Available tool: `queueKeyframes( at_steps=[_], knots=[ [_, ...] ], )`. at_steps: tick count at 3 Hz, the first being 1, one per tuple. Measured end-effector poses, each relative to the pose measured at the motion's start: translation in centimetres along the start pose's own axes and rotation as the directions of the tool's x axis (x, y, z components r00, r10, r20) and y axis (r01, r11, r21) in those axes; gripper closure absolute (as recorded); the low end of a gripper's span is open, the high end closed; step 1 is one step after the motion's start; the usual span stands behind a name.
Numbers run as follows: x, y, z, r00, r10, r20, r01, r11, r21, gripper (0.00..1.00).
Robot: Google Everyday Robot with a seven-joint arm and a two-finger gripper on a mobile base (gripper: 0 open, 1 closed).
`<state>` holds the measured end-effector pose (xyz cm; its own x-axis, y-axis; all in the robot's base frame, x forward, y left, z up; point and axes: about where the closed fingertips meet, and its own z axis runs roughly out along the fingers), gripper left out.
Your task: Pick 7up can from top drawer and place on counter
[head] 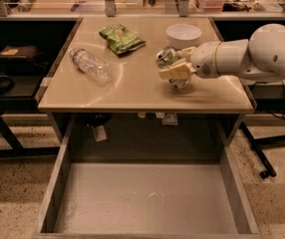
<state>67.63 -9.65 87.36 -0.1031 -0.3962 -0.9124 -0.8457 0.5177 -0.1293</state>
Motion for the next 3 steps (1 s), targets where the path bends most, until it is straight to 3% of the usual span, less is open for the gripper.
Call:
queueKeyframes(
  at_steps=[2, 3],
  knots=[
    [0.00, 0.00, 0.01, 1.000, 0.000, 0.000, 0.000, 1.0000, 0.000, 0.10],
    [0.00, 0.01, 0.01, 1.000, 0.000, 0.000, 0.000, 1.0000, 0.000, 0.00]
  ],
)
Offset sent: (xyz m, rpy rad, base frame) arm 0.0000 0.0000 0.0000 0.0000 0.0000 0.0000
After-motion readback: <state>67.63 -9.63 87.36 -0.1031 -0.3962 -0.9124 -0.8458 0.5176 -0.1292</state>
